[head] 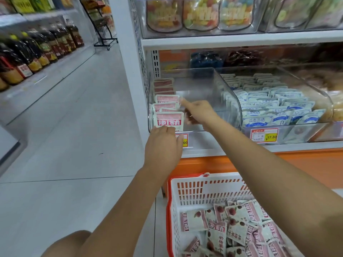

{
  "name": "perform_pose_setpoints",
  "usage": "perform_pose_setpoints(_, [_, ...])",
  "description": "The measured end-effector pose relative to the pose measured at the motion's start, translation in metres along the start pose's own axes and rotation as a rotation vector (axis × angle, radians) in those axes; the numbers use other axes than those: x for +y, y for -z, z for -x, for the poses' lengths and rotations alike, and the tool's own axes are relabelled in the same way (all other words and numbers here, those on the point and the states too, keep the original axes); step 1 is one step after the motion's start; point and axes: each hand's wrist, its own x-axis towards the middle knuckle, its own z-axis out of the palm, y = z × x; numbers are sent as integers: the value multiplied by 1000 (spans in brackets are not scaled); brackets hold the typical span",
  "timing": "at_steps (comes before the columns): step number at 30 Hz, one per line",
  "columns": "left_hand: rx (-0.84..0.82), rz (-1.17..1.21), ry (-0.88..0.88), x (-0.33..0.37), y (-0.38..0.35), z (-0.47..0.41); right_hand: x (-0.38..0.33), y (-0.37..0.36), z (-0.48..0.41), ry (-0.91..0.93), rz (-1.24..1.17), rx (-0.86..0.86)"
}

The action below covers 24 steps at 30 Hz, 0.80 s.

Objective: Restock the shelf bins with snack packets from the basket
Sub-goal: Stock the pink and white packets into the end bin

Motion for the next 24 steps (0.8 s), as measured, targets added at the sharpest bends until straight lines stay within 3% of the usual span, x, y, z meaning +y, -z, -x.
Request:
perform_pose_setpoints(2, [10, -29, -22, 4, 1, -3, 4, 3, -8, -115, -15, 45])
perform_pose_setpoints(4, [26, -35, -40, 6, 1, -4, 8, -1, -12, -164, 63, -129])
perform_pose_setpoints(6, [35, -36, -52, 5, 1, -6, 10, -7, -16, -73, 174, -275])
perform_pose_setpoints(9, [30, -33, -58, 4, 0, -9, 7, -10, -17, 83, 301, -290])
perform_pose_setpoints(14, [-16, -44, -131, 1, -3, -14, 8, -10, -20, 200, 232, -344])
perform_pose_setpoints(18, [-11, -45, -114, 1, -7, -20, 10, -10, -20, 399, 233, -293])
perform_pose_setpoints(24, [-27, -48, -14, 9, -8, -30, 12, -10, -26, 542, 299, -149])
